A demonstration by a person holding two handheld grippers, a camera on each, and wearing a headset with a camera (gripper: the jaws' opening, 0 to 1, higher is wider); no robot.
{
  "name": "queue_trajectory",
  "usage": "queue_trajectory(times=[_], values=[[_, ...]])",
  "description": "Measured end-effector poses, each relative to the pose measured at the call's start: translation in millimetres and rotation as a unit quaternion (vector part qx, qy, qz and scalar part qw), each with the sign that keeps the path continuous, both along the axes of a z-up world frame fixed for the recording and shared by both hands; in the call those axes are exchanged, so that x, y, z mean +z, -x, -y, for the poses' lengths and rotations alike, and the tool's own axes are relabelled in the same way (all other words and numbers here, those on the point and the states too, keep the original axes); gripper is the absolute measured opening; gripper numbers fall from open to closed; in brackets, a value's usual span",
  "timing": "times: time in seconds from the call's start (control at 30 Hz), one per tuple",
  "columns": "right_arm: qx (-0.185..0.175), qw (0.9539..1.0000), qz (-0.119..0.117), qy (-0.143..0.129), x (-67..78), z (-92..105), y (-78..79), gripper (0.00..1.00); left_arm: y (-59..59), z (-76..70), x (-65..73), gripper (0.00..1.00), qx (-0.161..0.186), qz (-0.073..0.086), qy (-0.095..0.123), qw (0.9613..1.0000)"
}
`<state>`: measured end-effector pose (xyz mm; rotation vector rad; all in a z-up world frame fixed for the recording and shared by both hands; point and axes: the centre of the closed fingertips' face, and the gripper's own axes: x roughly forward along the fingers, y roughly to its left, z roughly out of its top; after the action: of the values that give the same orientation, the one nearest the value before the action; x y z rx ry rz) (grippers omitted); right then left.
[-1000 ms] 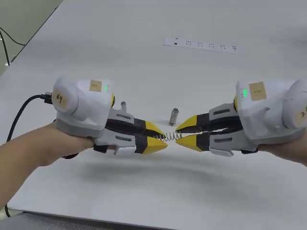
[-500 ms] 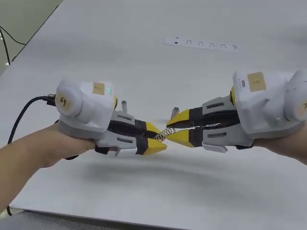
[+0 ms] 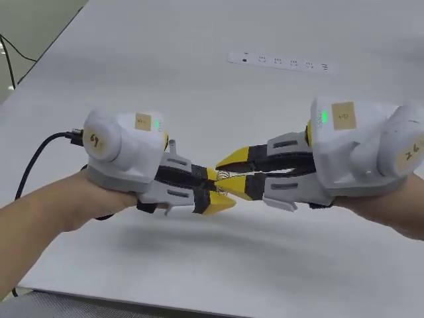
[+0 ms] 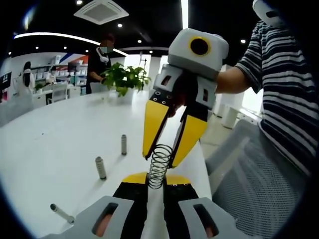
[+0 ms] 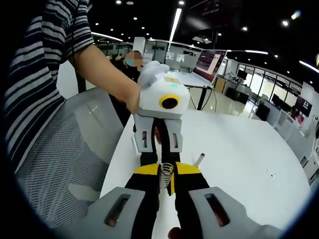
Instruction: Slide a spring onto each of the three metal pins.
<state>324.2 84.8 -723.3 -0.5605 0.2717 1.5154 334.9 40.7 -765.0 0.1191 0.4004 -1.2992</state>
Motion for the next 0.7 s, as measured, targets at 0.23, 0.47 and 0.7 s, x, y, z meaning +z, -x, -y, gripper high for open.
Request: queue_trajectory(times=[0.23,0.47,0.7], values=[[0.008,0.9998,0.017,0.012,2.5,2.1,0.1,0.07,-0.4,-0.2,4.3,0.05,0.007,-0.005,0.009,0.9999],[0.009,0.9993,0.031,0.018,5.6,2.1,-1.9,0.07,-1.7,-4.6,6.4,0.12,0.017,-0.002,0.01,0.9998],[0.014,0.9987,0.043,0.026,3.8,2.2,-1.2,0.07,-6.4,-18.6,8.8,0.2,0.043,-0.001,0.013,0.999]])
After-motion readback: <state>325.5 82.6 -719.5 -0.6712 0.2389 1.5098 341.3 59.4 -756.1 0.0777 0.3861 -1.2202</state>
